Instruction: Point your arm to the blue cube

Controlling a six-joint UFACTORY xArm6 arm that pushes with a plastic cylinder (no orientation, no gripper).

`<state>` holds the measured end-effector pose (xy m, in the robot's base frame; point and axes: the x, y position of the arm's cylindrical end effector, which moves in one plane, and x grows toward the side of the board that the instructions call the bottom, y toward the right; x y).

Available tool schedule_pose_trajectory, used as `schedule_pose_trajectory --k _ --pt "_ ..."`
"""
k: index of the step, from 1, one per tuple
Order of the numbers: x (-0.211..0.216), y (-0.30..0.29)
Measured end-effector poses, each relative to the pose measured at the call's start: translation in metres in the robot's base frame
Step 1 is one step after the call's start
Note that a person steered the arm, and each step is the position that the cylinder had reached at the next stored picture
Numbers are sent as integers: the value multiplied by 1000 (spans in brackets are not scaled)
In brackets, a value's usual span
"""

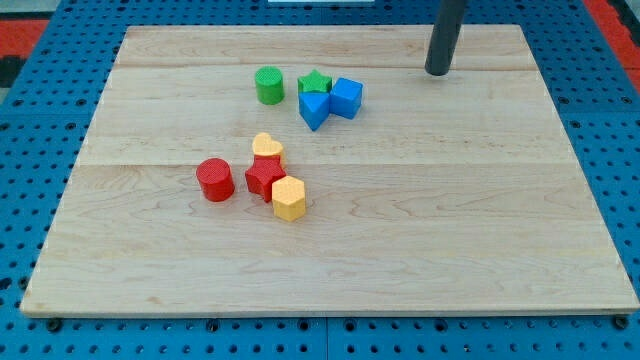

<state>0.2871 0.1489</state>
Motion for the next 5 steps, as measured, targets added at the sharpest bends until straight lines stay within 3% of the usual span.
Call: schedule_pose_trajectory --k 2,5 --pt "7 -19" --pt "65 -140"
